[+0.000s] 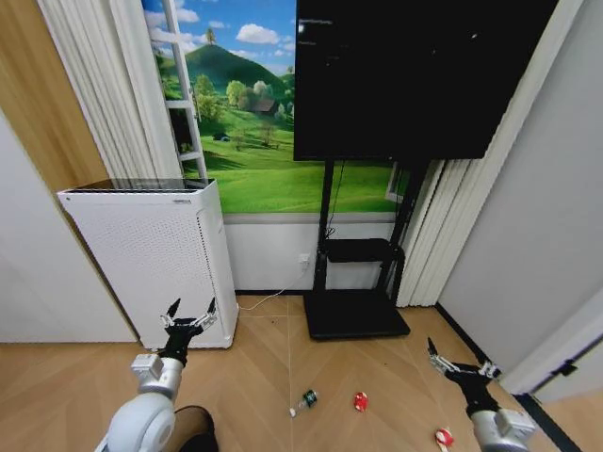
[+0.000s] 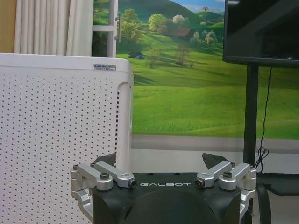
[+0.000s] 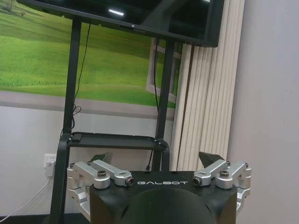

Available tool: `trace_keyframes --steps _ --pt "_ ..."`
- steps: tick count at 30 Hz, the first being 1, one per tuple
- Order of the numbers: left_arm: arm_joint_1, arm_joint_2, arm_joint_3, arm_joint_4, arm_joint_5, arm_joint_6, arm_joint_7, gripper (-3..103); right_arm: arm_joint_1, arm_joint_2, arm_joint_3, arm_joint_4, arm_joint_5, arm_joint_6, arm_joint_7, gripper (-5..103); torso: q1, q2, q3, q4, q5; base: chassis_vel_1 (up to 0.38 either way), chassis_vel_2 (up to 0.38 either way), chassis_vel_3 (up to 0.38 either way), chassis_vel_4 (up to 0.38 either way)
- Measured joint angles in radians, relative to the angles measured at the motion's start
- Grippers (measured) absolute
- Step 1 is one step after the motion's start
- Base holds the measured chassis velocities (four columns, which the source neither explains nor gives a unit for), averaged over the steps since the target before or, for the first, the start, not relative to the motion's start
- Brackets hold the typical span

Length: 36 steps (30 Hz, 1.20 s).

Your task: Pick up the trash bin and place the garbage on the floor into it.

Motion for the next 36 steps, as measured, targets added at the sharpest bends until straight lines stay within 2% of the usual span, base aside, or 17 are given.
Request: trace_keyframes --steps 11,18,36 --pt "-0.005 -0.004 0.013 0.008 -0.008 0.005 -0.001 100 0.009 -0.011 -0.008 -0.012 0.013 -0.001 -0.001 100 -0.004 -0.007 -0.005 -0.0001 -0.0006 0.043 -0.039 -0.023 0.027" --pt "-0.008 -0.001 0.015 0.019 -0.010 -0.012 0.020 100 0.014 -0.012 -0.011 -0.015 0.017 -0.005 -0.004 100 -0.024 -0.053 -0.031 -0.0001 -0.0006 0.000 0.000 0.000 0.000" --pt "-0.006 -0.007 0.015 0.023 -0.003 -0.015 0.023 100 0.012 -0.014 -0.011 -0.021 0.017 -0.008 -0.013 100 -0.053 -0.124 -0.072 -0.0001 -0.0006 0.000 0.000 0.000 0.000"
